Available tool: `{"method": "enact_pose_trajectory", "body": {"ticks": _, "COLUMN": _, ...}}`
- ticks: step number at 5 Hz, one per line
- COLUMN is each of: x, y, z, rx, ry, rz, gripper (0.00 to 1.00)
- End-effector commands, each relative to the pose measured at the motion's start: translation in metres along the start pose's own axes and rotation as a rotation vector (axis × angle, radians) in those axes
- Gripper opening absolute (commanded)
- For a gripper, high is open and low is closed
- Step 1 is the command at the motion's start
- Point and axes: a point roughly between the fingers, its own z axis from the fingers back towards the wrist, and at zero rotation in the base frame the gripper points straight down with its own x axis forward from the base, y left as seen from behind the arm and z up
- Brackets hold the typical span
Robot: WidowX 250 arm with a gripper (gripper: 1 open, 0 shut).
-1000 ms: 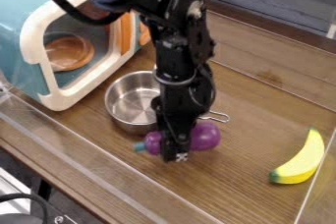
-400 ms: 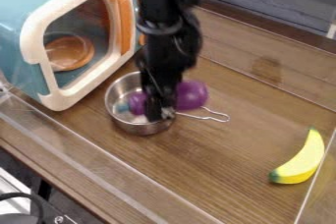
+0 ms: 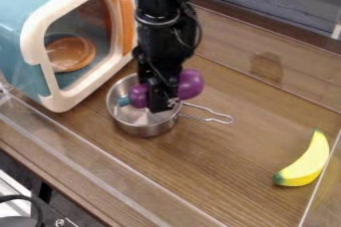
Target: Put the eggplant in the silver pot
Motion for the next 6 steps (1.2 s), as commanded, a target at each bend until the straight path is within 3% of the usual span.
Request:
{"method": "enact_pose_trajectory", "body": {"ticks": 1, "x": 0.004, "y": 0.008, "z": 0.004, "rx": 0.039, "ry": -0.034, "rz": 0.056, "gripper": 0.00}}
{"method": "enact_pose_trajectory", "body": {"ticks": 2, "x": 0.002, "y": 0.009, "z": -0.003, "rx": 0.046, "ry": -0.034, "rz": 0.106, "gripper": 0.00}}
{"method": "enact_pose_trajectory", "body": {"ticks": 4, "x": -0.003, "y": 0.018, "z": -0.013, "rx": 0.054, "ry": -0.043, "rz": -0.029, "gripper": 0.00}}
{"method": "enact_pose_trajectory", "body": {"ticks": 5, "x": -0.005, "y": 0.022, "z": -0.018, "rx": 0.055, "ry": -0.047, "rz": -0.094, "gripper": 1.00}}
{"method": "enact_pose_trajectory", "body": {"ticks": 6, "x": 0.002, "y": 0.024, "z": -0.020, "rx": 0.056, "ry": -0.051, "rz": -0.133, "gripper": 1.00}}
